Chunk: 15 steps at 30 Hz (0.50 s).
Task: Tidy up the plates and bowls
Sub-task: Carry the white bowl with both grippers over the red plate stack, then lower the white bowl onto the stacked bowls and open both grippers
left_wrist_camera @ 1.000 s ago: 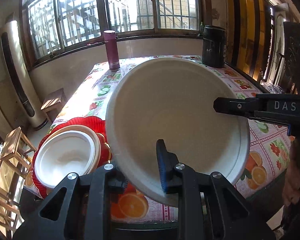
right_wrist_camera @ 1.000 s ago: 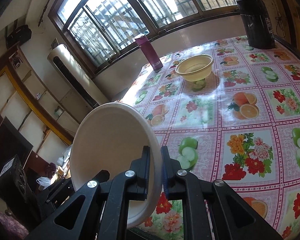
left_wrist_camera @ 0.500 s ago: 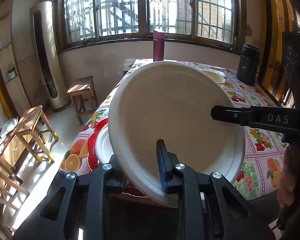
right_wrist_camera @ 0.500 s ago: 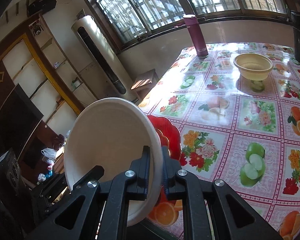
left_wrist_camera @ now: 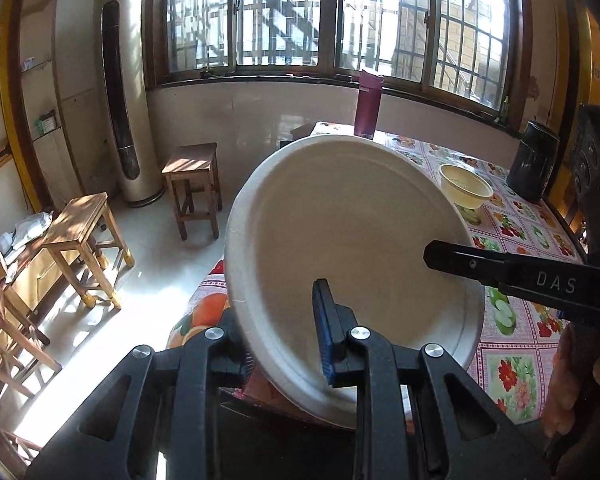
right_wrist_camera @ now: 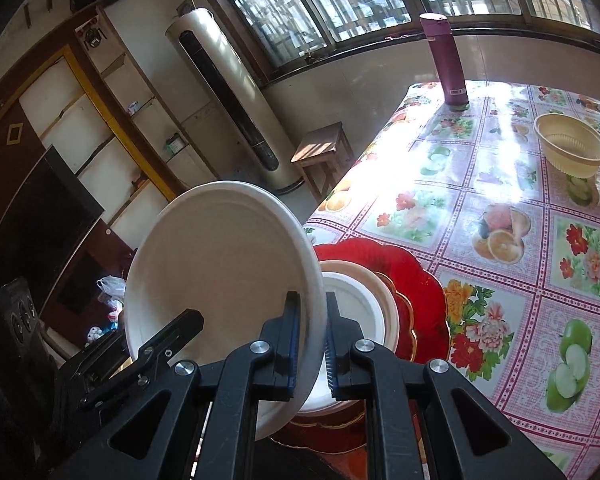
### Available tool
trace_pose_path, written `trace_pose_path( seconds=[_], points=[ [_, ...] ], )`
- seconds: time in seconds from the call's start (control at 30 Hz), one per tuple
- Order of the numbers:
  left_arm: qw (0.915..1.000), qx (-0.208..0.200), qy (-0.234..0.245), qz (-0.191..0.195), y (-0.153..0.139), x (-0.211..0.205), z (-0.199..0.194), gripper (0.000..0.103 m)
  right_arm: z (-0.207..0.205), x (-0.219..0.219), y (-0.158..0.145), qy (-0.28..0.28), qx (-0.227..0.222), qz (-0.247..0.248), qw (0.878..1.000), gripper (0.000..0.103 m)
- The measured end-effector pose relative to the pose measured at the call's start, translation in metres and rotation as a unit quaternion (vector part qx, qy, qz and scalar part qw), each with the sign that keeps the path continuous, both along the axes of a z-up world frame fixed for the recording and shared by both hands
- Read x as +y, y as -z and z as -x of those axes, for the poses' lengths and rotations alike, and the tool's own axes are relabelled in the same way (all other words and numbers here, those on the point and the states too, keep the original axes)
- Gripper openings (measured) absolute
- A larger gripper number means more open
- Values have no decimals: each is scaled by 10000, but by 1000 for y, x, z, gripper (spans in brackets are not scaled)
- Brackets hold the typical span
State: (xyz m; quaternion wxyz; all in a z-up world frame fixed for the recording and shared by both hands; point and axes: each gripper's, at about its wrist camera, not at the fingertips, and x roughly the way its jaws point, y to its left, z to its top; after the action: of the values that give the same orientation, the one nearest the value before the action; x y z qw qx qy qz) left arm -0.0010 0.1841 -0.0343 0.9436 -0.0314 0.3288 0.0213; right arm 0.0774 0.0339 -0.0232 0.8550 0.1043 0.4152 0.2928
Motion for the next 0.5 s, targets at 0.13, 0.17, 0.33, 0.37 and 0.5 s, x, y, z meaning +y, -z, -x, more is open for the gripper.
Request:
trace_pose_path(
  seconds=[0.13,0.17,0.33,0.37,0.5],
  points=[
    [9998,172,57,16,11,-4,-5,22,-7,-3,11,74,161,16,9998,12],
    [9997,220,68,29,14,-5,-7,22,-9,-4,15,91,212,29,9997,12],
    [9989,432,113,167,25,-5,-14,22,-17,-9,30,162,398,84,9990,12],
    [9987,451,135,185,25,-6,-14,22,-18,-10,32,182,413,86,9989,12],
    [9985,439,206,239,23,-6,-15,26,-24,-15,38,211,497,41,9985,12]
  ],
)
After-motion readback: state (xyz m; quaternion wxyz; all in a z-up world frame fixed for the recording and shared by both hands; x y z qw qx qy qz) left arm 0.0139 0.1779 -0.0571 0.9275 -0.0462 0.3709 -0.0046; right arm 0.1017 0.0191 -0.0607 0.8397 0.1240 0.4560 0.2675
